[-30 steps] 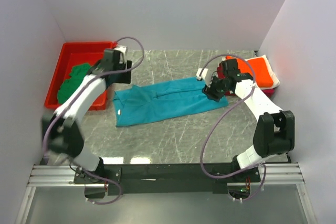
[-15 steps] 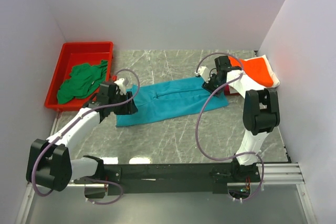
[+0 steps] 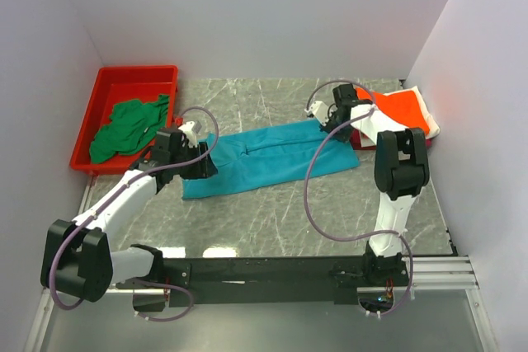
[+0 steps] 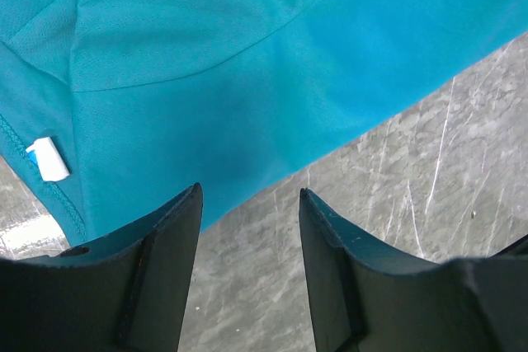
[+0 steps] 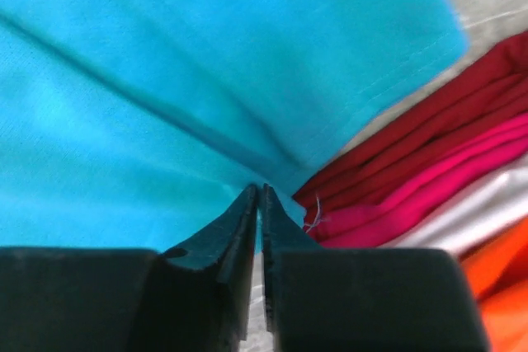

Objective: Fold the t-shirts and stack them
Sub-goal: Fold the tshirt

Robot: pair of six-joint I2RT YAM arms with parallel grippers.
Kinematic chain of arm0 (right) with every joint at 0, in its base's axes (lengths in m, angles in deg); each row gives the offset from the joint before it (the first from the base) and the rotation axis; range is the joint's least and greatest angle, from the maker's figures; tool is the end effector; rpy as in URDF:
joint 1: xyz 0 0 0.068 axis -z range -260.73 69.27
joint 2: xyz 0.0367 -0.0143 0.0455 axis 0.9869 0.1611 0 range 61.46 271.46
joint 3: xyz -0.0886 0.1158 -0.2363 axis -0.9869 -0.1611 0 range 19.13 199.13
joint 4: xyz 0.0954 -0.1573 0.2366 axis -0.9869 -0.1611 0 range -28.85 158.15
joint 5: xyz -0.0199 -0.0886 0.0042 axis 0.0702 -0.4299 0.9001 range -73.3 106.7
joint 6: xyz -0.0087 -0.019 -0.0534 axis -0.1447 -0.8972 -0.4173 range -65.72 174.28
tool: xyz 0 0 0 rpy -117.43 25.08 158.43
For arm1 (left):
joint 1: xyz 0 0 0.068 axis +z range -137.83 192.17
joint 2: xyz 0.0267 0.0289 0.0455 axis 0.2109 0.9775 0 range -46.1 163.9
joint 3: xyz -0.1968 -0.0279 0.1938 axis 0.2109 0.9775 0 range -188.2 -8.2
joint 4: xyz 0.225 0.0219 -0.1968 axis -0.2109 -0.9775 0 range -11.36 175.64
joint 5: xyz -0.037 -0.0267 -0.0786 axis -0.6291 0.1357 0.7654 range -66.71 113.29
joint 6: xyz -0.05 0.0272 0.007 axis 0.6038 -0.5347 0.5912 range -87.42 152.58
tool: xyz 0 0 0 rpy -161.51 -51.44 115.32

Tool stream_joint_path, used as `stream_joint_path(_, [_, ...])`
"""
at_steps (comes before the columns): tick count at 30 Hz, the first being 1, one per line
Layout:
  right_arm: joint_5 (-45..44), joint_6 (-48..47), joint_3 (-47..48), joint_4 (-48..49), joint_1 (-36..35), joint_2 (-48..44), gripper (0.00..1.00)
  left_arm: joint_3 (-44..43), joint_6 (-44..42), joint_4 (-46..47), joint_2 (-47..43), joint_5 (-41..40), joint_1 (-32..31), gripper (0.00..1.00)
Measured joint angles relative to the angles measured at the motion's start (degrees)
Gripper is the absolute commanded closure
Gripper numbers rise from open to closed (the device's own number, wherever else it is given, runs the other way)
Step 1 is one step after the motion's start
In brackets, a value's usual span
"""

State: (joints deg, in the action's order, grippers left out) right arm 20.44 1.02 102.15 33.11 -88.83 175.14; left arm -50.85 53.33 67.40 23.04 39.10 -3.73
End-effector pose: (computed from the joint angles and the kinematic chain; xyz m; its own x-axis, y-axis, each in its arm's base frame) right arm 0.4465 0.0663 0.1615 -0.4058 -0.8655 -0.2938 -0.8231 0.4858 -0.2942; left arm 0.2728 -0.0892 0.2117 -0.7923 -0.1288 -0.5964 0.1808 0.8840 -0.4311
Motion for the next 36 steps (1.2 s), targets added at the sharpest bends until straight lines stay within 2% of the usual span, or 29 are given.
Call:
stream_joint_path(3, [-1.25,1.86,1.42,1.66,-0.28,0.81,0.69,0.0,0.0,0.0,-0.02,-0.02,0.0,0.44])
stream_joint_path(4, [-1.79,2.62,1.49,2.73,-0.37,0.81,0.59,0.0,0.0,-0.02,-0.02,-0.04,0.0,0.44])
stream_joint_path(5, [-2.43,3.3,1.49,3.72,-0.46,0.81,0.57,0.0,0.0,0.0,-0.02,-0.11,0.0,0.44])
stream_joint_path(11, [-2.73,5.62,-0.26,8.9,-1.09,-0.72,0.56,0.0,-0.04,-0.09,-1.44,-1.77,0.0,0.4])
stream_joint_path(15, [7.85,0.76,-3.37,4.31,-1.11,-6.62,0.55,0.0,-0.02,-0.04,-4.28,-4.02,0.0,0.35])
stream_joint_path(18, [17.57,-7.96,-10.16,0.5,-1.49,-15.41,0.46,0.0,0.83,0.07,-5.64,-5.44,0.0,0.36])
stream_joint_path(21, [22.08,-15.21,-17.86,-1.18,-3.3,-22.27,0.45,0.0,3.45,-0.13,-5.44,-7.04,0.0,0.41])
stream_joint_path(23, [22.23,-18.05,-22.69,-0.92,-5.51,-24.17,0.45,0.28,7.1,0.11,-5.09,-7.76,0.0,0.44])
stream_joint_path(27, [20.26,-19.69,-29.35,1.27,-8.94,-23.56,0.45,4.15,14.56,1.81,-5.49,-8.7,-0.07,0.44])
stream_joint_path(32, [15.56,-19.65,-30.95,5.77,-9.03,-22.82,0.45,11.5,25.05,2.32,-8.57,-12.48,-0.22,0.44])
stream_joint_path(36, [12.04,-19.41,-30.97,9.66,-9.03,-20.87,0.45,13.81,32.83,2.27,-8.72,-17.11,-0.22,0.44])
